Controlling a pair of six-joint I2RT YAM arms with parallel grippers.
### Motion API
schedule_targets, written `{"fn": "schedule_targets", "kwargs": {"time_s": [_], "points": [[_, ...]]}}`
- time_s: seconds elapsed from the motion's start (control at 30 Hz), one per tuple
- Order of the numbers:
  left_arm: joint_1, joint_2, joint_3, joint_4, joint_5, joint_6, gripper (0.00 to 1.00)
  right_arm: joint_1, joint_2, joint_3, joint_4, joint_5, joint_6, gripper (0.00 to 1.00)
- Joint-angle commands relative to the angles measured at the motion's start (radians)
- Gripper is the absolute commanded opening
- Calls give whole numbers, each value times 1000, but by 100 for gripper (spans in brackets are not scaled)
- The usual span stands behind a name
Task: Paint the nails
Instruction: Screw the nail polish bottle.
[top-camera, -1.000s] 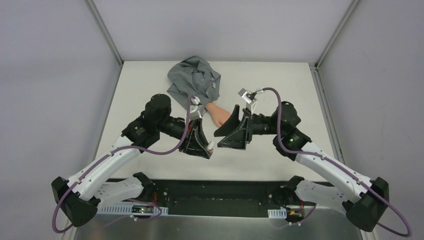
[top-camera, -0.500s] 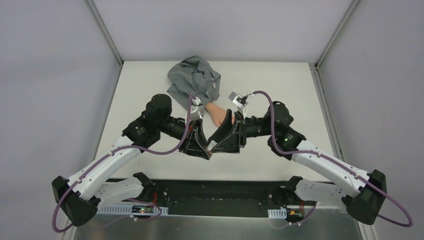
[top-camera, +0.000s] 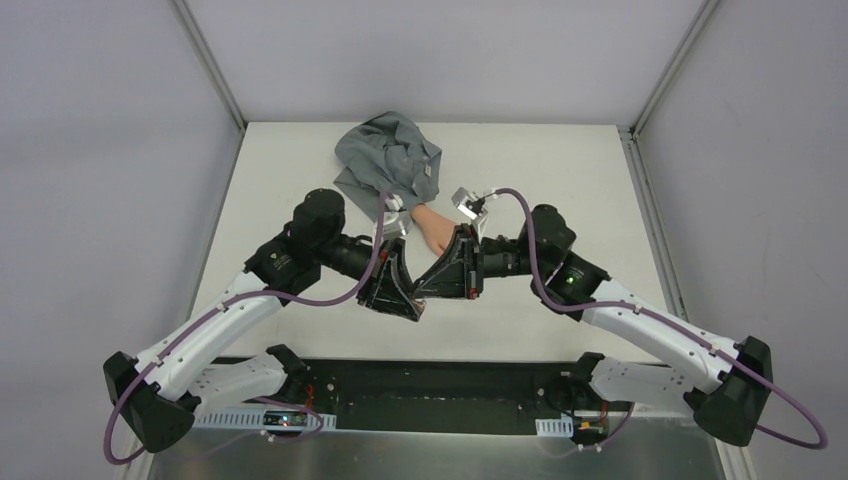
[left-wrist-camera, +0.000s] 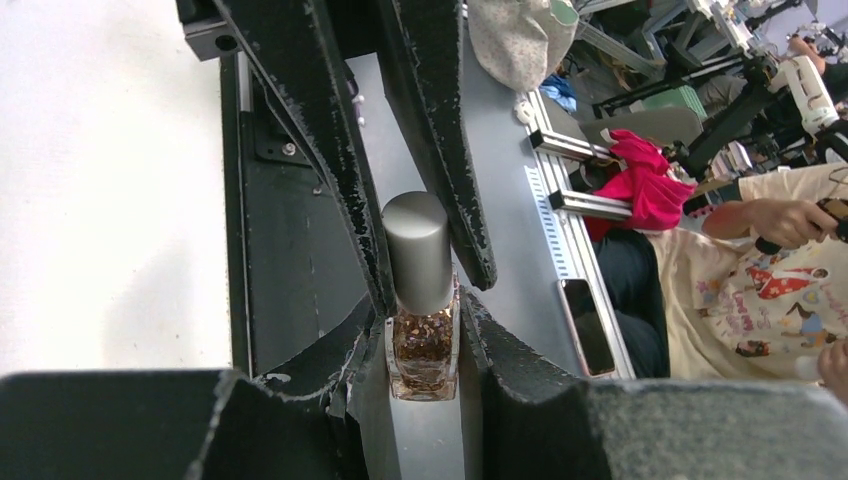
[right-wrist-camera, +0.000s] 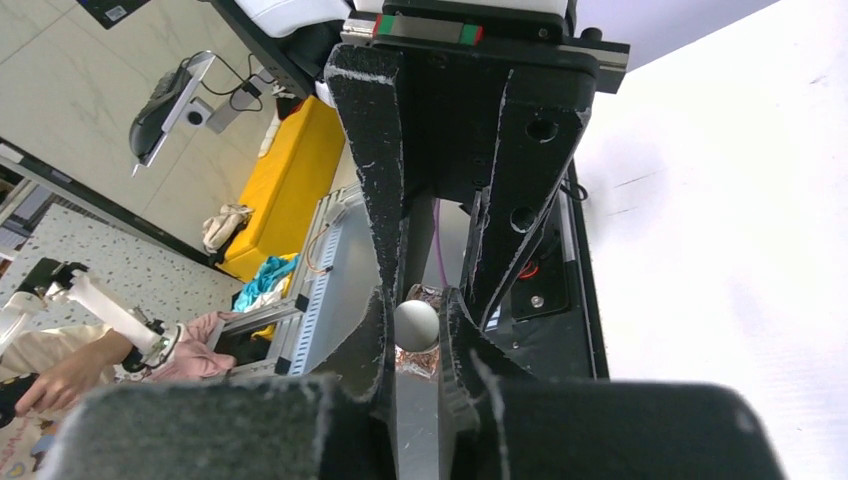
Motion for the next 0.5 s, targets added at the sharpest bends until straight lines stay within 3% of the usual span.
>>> {"fn": "schedule_targets", "kwargs": {"time_s": [0.0, 0.47], "points": [[-4, -30, 20, 60, -57, 46, 0, 17, -10, 38, -53, 48, 4, 0], [33, -102, -27, 52, -378, 99, 0, 18, 33, 25, -261, 338, 114, 0]]}}
